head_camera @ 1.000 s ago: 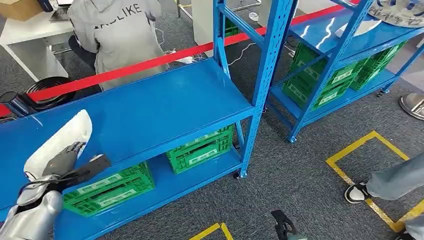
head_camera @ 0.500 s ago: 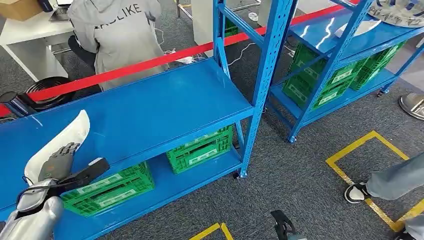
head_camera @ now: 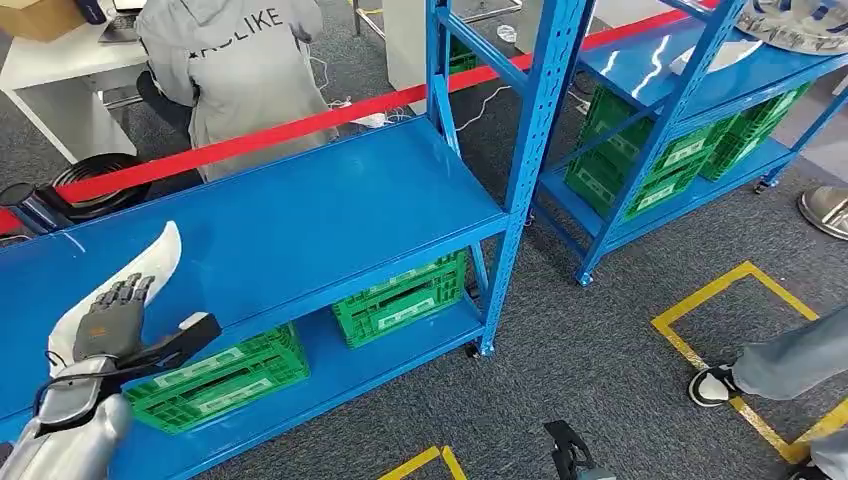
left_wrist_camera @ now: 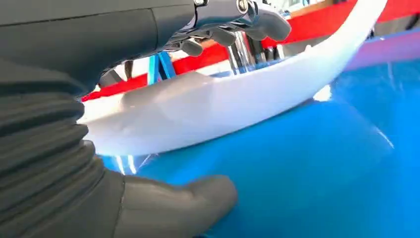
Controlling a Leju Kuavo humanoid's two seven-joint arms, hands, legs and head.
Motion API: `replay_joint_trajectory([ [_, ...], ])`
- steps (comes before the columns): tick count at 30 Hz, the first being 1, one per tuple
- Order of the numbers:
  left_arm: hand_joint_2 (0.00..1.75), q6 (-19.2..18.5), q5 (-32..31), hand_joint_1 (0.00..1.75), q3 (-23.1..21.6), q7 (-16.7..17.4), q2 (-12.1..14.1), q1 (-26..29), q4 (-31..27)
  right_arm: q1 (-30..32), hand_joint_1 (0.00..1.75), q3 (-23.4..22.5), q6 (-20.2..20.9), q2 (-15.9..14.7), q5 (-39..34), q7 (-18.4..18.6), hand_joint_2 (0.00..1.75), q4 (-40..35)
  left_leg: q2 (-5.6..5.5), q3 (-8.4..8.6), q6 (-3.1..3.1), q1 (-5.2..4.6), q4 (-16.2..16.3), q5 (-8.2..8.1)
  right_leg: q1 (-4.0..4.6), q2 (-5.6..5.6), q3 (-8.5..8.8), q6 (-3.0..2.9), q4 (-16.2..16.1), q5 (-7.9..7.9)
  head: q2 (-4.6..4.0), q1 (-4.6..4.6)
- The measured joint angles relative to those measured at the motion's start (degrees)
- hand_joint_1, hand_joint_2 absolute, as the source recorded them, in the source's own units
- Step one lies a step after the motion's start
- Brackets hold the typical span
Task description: Take the parts from the cabinet and place them on the table.
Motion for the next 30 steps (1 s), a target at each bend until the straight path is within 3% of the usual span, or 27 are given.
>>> replay_joint_trajectory([
  [6,1.75,0.50,-1.07,1.75,-1.20,2.60,-0.04,0.02,0.33,0.00,0.00,-0.11,0.13,-0.02,0.02,-0.35,0.00,0.00,0.00,-0.01,0.00,0.00,0.00,0.00,0.00,0.00,0.00,0.00,0.00,0.00,0.00,0.00],
  [30,1.75,2.49,-0.30,1.75,-1.29,0.59,0.15,-0.14,0.31,0.01,0.00,-1.18,0.26,-0.02,0.04,-1.20,0.00,0.00,0.01,0.09,0.01,0.01,-0.01,-0.01,0.00,0.00,0.09,0.00,-0.01,0.00,0.00,0.00],
])
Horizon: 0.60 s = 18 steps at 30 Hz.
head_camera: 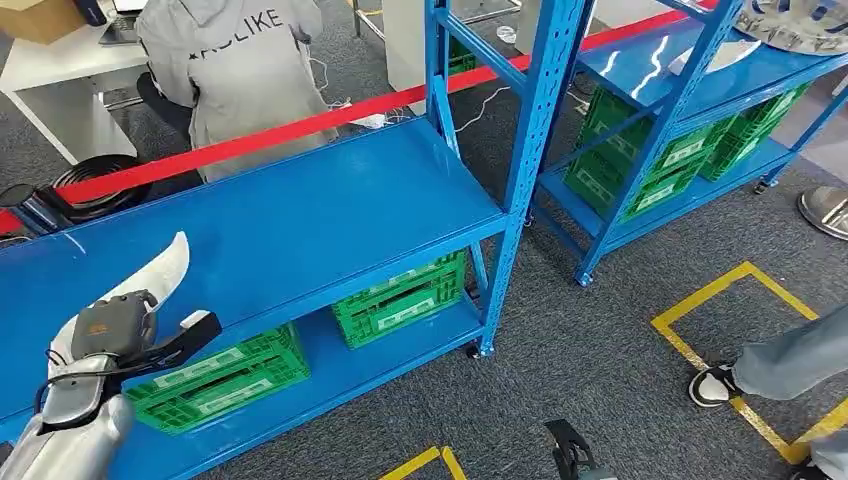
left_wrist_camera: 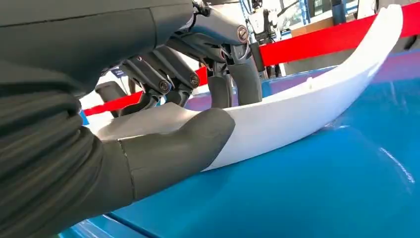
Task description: Take the parts from the cabinet and place them on the table.
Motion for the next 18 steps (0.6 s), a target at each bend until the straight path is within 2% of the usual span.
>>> replay_joint_trajectory([
  [2,1.75,1.34,1.32,1.75,0.00,-1.49,0.00,0.03,-0.02,0.00,0.00,-0.11,0.00,0.00,0.00,0.00,0.00,0.00,0.00,0.00,0.00,0.00,0.00,0.00,0.00,0.00,-0.01,0.00,0.00,0.00,0.00,0.00],
  [5,1.75,5.30,5.30,1.75,0.77,-6.72,-0.15,-0.07,-0.15,0.02,0.00,-0.17,-0.17,0.00,0.00,0.11,0.00,0.00,-0.01,-0.02,-0.01,0.00,0.01,0.01,0.01,0.01,-0.05,0.00,0.00,0.00,0.00,0.00],
  [9,1.75,10.36,12.66,1.75,3.66,-18.30,-1.14,-2.72,-1.33,0.03,0.00,-0.72,-0.96,0.00,0.00,0.42,0.00,0.00,-0.09,-0.13,0.00,-0.01,0.04,0.02,0.06,-0.04,-0.09,0.01,0.00,0.01,0.00,0.00],
  [11,1.75,10.65,14.54,1.75,4.90,-20.49,-1.73,-4.73,-2.01,0.02,0.00,-1.12,-1.05,0.00,0.00,0.50,0.00,0.00,-0.07,-0.12,0.00,-0.03,0.05,0.02,0.06,-0.02,-0.09,0.05,0.00,0.03,0.00,0.00],
  [12,1.75,11.33,16.64,1.75,5.49,-23.16,-2.08,-5.45,-2.45,0.03,0.00,-1.27,-1.12,0.02,-0.02,0.68,0.00,0.00,-0.04,-0.11,0.00,-0.04,0.06,0.02,0.06,0.02,-0.10,0.06,-0.01,0.04,0.00,0.00],
  [15,1.75,14.01,23.69,1.75,7.79,-34.24,-3.72,-7.70,-4.98,0.21,0.00,-1.75,-1.47,0.02,-0.26,0.66,0.00,0.00,-0.02,-0.15,0.01,-0.03,0.10,0.01,0.04,0.05,-0.13,0.07,-0.04,0.06,0.00,0.00],
  [18,1.75,15.22,28.62,1.75,8.15,-38.30,-5.09,-9.55,-8.03,0.12,0.00,-2.30,-1.84,0.02,-0.39,-0.02,0.00,0.00,-0.03,-0.15,0.03,-0.04,0.09,-0.01,0.03,0.01,-0.11,0.07,-0.05,0.05,0.02,-0.02],
])
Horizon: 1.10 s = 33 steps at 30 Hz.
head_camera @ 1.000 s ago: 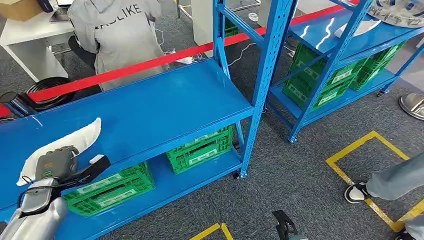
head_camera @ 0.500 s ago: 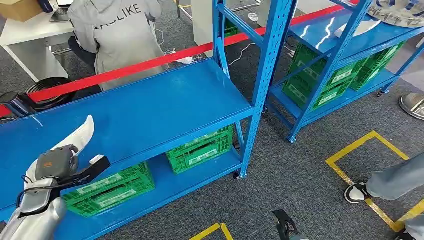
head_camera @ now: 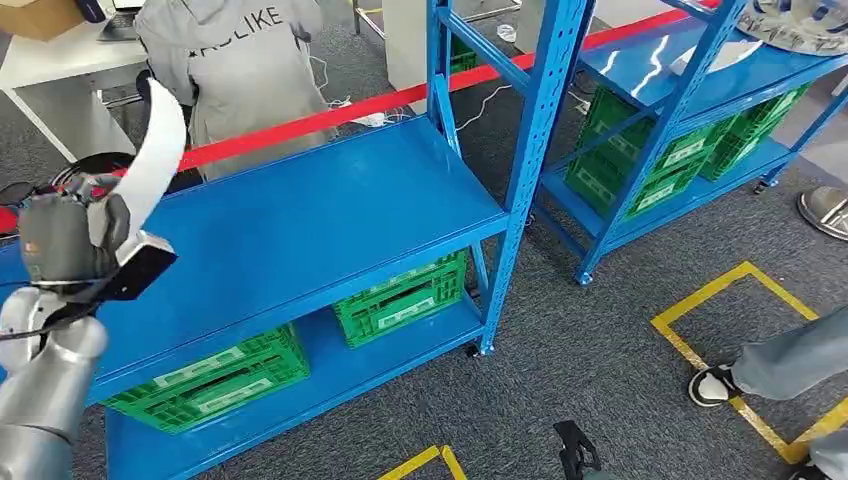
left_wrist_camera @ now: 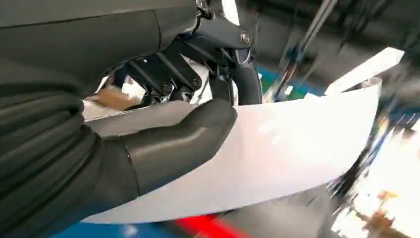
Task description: Take the parts from the cabinet and place them on the table.
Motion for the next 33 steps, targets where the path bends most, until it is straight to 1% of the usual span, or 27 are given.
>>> replay_joint_trajectory([
  [3,1.75,0.94,4.48,1.75,-0.13,-2.95,-1.22,-0.04,-3.96,0.03,0.00,-0.52,-0.11,0.04,0.00,-0.15,0.00,0.00,0.01,-0.01,0.01,0.00,0.00,-0.01,-0.01,0.01,0.00,0.00,-0.01,0.00,-0.02,0.02],
  [7,1.75,1.12,9.95,1.75,-1.81,-3.56,-1.83,0.51,-8.79,0.04,0.00,-0.83,-0.11,0.13,0.00,-0.15,0.00,0.00,0.01,-0.01,0.02,0.00,-0.01,-0.02,-0.03,0.02,0.00,0.00,-0.01,0.00,-0.02,0.02],
  [12,1.75,-3.93,17.10,1.75,-5.44,-0.98,-1.83,1.74,-14.04,0.02,0.00,-1.53,-0.26,0.18,0.00,0.15,0.00,0.00,0.00,-0.01,0.02,0.01,-0.01,-0.01,-0.02,0.00,0.00,0.00,-0.01,0.00,-0.02,0.02],
  [14,1.75,-5.56,19.49,1.75,-6.84,0.05,-1.79,2.23,-16.06,0.06,0.00,-1.79,-0.31,0.20,0.00,0.26,0.00,0.00,0.01,-0.02,0.02,0.01,-0.01,-0.01,-0.02,0.00,0.00,0.00,-0.01,0.00,-0.02,0.02],
  [16,1.75,-6.45,22.89,1.75,-8.43,0.36,-1.57,3.00,-18.78,0.12,0.00,-2.03,-0.31,0.20,0.00,0.18,0.00,0.00,0.01,-0.02,0.02,0.01,-0.01,-0.02,-0.02,0.03,0.00,0.00,-0.01,0.00,-0.02,0.02],
  [20,1.75,-6.34,29.51,1.75,-10.60,0.20,-1.00,6.40,-26.93,0.29,0.00,-2.54,-0.61,0.26,-0.07,-0.15,0.00,0.00,0.04,-0.02,0.07,0.01,-0.01,-0.06,-0.02,0.02,0.00,0.00,-0.01,-0.02,-0.02,0.04],
  [23,1.75,-6.34,35.56,1.75,-11.28,-0.38,-0.59,10.51,-36.13,0.36,0.00,-3.19,-1.03,0.31,-0.15,-0.15,0.00,0.00,0.07,-0.02,0.12,0.01,-0.01,-0.10,-0.02,0.05,0.00,0.06,-0.02,-0.07,0.00,0.02],
  [24,1.75,-6.23,37.18,1.75,-11.41,-0.73,-0.31,12.09,-39.55,0.42,0.00,-3.41,-1.14,0.35,-0.24,-0.13,0.00,0.00,0.08,-0.12,0.36,-0.12,0.37,-0.36,-0.43,0.08,0.06,0.24,-0.35,0.05,-0.02,0.02],
  [25,1.75,-5.99,38.00,1.75,-11.45,-1.02,-0.04,13.33,-42.36,0.48,0.00,-3.52,-1.16,0.53,-0.31,-0.13,0.00,0.00,0.06,-0.12,0.83,-0.34,0.31,-0.41,-0.40,0.06,0.08,0.47,-0.35,0.05,-0.02,0.00],
  [26,1.75,-5.86,38.55,1.75,-11.54,-1.15,0.29,14.45,-45.31,0.53,0.00,-3.60,-1.20,0.57,-0.33,-0.09,0.00,0.00,0.15,-0.07,1.03,-0.39,0.30,-0.33,-0.40,0.04,0.15,0.62,-0.45,0.21,-0.02,0.00],
  [27,1.75,-5.84,38.99,1.75,-11.58,-1.24,0.51,15.41,-47.37,0.58,0.00,-3.65,-1.22,0.61,-0.33,-0.06,0.00,0.00,0.10,-0.04,1.26,-0.47,0.15,0.01,-0.44,0.06,0.26,0.88,-0.73,0.48,-0.02,0.00],
  [28,1.75,-5.77,39.31,1.75,-11.63,-1.33,0.75,16.22,-49.67,0.61,0.00,-3.69,-1.25,0.66,-0.33,-0.06,0.00,0.00,0.18,0.31,1.55,-0.32,-0.98,0.72,-0.24,0.13,0.50,1.24,-1.12,0.74,-0.02,-0.02],
  [29,1.75,-5.75,39.60,1.75,-11.76,-1.39,0.83,17.22,-52.31,0.63,0.00,-3.78,-1.27,0.66,-0.33,-0.02,0.00,0.00,0.55,0.98,1.54,0.25,-2.16,1.52,-0.26,-0.11,0.34,1.19,-0.37,-0.20,-0.02,0.04],
  [30,1.75,-5.66,39.75,1.75,-12.00,-1.42,0.90,17.89,-54.14,0.63,0.00,-3.91,-1.27,0.70,-0.33,0.09,0.00,0.00,0.57,0.98,2.02,0.39,-2.62,1.86,-0.11,-0.07,-0.53,1.28,1.67,-2.20,-0.02,0.13],
  [31,1.75,-5.66,39.77,1.75,-12.13,-1.44,0.94,18.55,-55.45,0.59,0.00,-4.00,-1.27,0.72,-0.33,0.11,0.00,0.00,0.57,0.74,1.97,0.43,-2.62,1.94,-0.12,-0.05,-2.11,1.41,5.44,-4.63,-0.02,0.24],
  [32,1.75,-5.60,39.77,1.75,-12.19,-1.57,0.99,19.52,-56.71,0.58,0.00,-4.13,-1.29,0.70,-0.35,0.20,0.00,0.00,0.62,0.55,1.96,0.43,-2.49,1.95,-0.22,-0.06,-4.01,1.61,10.10,-7.00,-0.02,0.31],
  [33,1.75,-5.46,39.77,1.75,-12.24,-1.63,1.10,20.38,-57.58,0.59,0.00,-4.26,-1.29,0.68,-0.55,0.31,0.00,0.00,0.74,0.34,1.94,0.46,-2.31,1.96,-0.26,-0.06,-5.51,1.84,13.87,-8.45,-0.02,0.28],
])
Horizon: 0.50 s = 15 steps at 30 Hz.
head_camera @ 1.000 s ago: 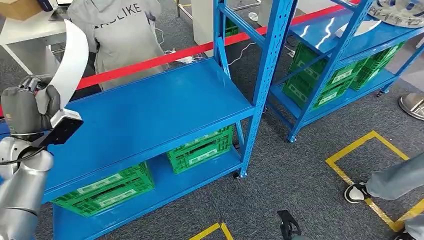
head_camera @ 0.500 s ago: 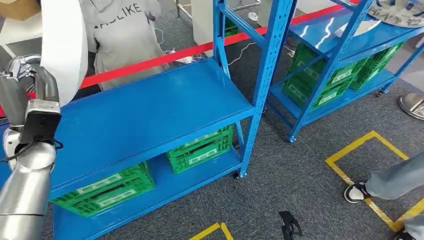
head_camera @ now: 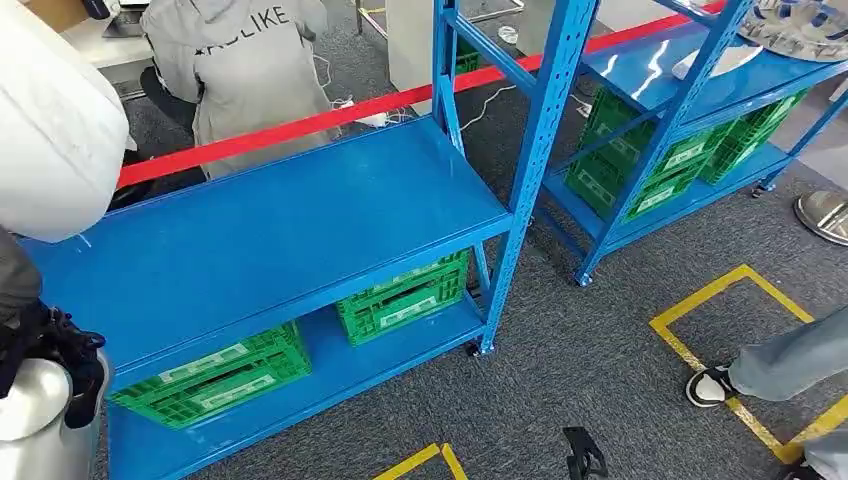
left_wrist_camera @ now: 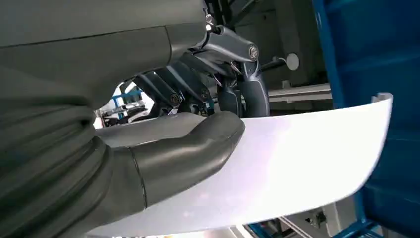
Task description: Take the parts from the cabinet and place them on the table.
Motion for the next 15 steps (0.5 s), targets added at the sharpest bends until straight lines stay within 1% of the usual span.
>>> replay_joint_trajectory([
  [1,1.75,0.04,0.00,1.75,-0.15,-0.15,0.13,0.81,-0.83,0.05,0.00,-0.22,0.00,0.00,-0.13,0.07,0.00,0.00,0.04,-0.30,-0.09,0.14,0.29,0.05,-0.10,-0.01,-0.57,0.25,1.84,-0.09,0.02,0.04],
  [2,1.75,0.04,0.24,1.75,-0.24,-0.31,0.26,1.34,-1.47,0.08,0.00,-0.35,-0.02,0.00,-0.18,0.13,0.00,0.00,0.05,-0.62,-0.25,0.34,0.61,0.06,-0.27,-0.04,0.25,0.49,0.68,1.17,0.00,0.02],
  [3,1.75,-0.07,0.70,1.75,-0.24,-0.63,0.46,1.73,-2.14,0.07,0.00,-0.46,-0.04,0.00,-0.31,0.13,0.00,0.00,0.04,-1.07,-0.57,0.64,1.15,0.01,-0.54,-0.08,2.30,0.82,-2.92,3.27,0.00,0.02],
  [4,1.75,-0.26,1.16,1.75,-0.24,-0.90,0.59,2.00,-2.74,0.02,0.00,-0.59,-0.07,0.00,-0.42,0.11,0.00,0.00,0.03,-1.61,-0.97,1.00,1.88,-0.16,-0.87,-0.17,5.29,1.25,-8.14,5.49,0.00,0.02],
  [5,1.75,-0.31,1.70,1.75,-0.24,-1.27,0.70,2.23,-3.52,-0.06,0.00,-0.74,-0.11,0.02,-0.63,0.02,0.00,0.00,-0.01,-2.20,-1.63,1.06,2.95,-0.46,-1.27,-0.34,7.92,1.83,-13.17,5.75,0.00,0.07],
  [6,1.75,-0.29,1.99,1.75,-0.24,-1.62,0.87,2.71,-4.37,-0.16,0.00,-0.81,-0.11,0.35,-0.65,-0.04,0.00,0.02,-0.15,-2.82,-2.17,0.91,3.24,-0.50,-0.76,0.34,7.83,1.28,-11.90,5.28,0.00,0.33],
  [7,1.75,-0.31,2.30,1.75,-0.26,-1.88,1.16,3.27,-5.18,-0.02,0.00,-0.90,-0.13,0.28,-0.70,-0.17,0.00,0.02,-0.27,-2.99,-2.55,0.67,3.73,-0.67,-0.72,0.80,6.95,0.01,-11.12,6.43,0.02,0.37],
  [8,1.75,-0.31,2.43,1.75,-0.31,-2.14,1.42,3.81,-5.95,0.00,0.00,-1.05,-0.15,0.28,-0.77,-0.13,0.00,0.02,-0.43,-3.11,-2.77,0.65,4.38,-0.64,-1.09,0.75,6.97,-0.71,-12.11,5.26,0.00,0.28],
  [9,1.75,-0.29,2.56,1.75,-0.35,-2.36,1.70,4.30,-6.69,-0.06,0.00,-1.18,-0.17,0.31,-0.81,-0.15,0.00,0.02,-0.52,-3.26,-3.28,0.62,4.14,-0.31,-0.84,0.80,6.61,-1.21,-11.55,5.43,0.00,0.26],
  [10,1.75,-0.29,2.58,1.75,-0.35,-2.36,2.01,4.71,-7.13,0.05,0.00,-1.25,-0.20,0.39,-0.81,-0.15,0.00,0.02,-0.56,-3.37,-3.54,0.80,4.22,-0.14,-0.86,0.73,6.32,-1.74,-11.58,5.70,0.00,0.31],
  [11,1.75,-0.29,2.64,1.75,-0.35,-2.38,2.36,5.09,-7.41,0.06,0.00,-1.31,-0.20,0.53,-0.81,-0.15,0.00,0.02,-0.56,-3.74,-3.79,0.98,4.67,-0.60,-0.95,0.45,5.98,-2.36,-11.65,6.09,0.00,0.28],
  [12,1.75,-0.26,2.71,1.75,-0.37,-2.41,2.62,5.41,-7.76,0.05,0.00,-1.44,-0.22,0.52,-0.81,-0.11,0.00,0.02,-0.41,-4.69,-4.02,0.99,6.34,-3.03,-0.92,0.42,5.55,-2.84,-11.67,6.52,0.00,0.17],
  [13,1.75,-0.24,2.71,1.75,-0.37,-2.38,2.80,5.55,-8.03,0.07,0.00,-1.60,-0.22,0.52,-0.81,-0.09,0.00,0.02,-0.42,-5.74,-4.28,1.05,9.72,-5.95,-0.86,0.37,5.07,-2.99,-11.67,6.92,0.00,0.15],
  [14,1.75,-0.22,2.71,1.75,-0.37,-2.41,2.84,5.66,-8.27,0.08,0.00,-1.71,-0.22,0.52,-0.81,-0.09,0.00,0.02,-0.42,-7.18,-4.43,1.06,14.24,-8.77,-0.74,0.29,4.47,-3.10,-11.67,7.34,0.00,0.20],
  [15,1.75,-0.22,2.71,1.75,-0.37,-2.40,2.97,5.84,-8.40,0.09,0.00,-1.73,-0.24,0.52,-0.81,-0.09,0.00,0.02,-0.42,-8.40,-4.47,1.05,18.65,-10.94,-0.58,0.21,3.85,-3.19,-11.67,7.82,0.00,0.15],
])
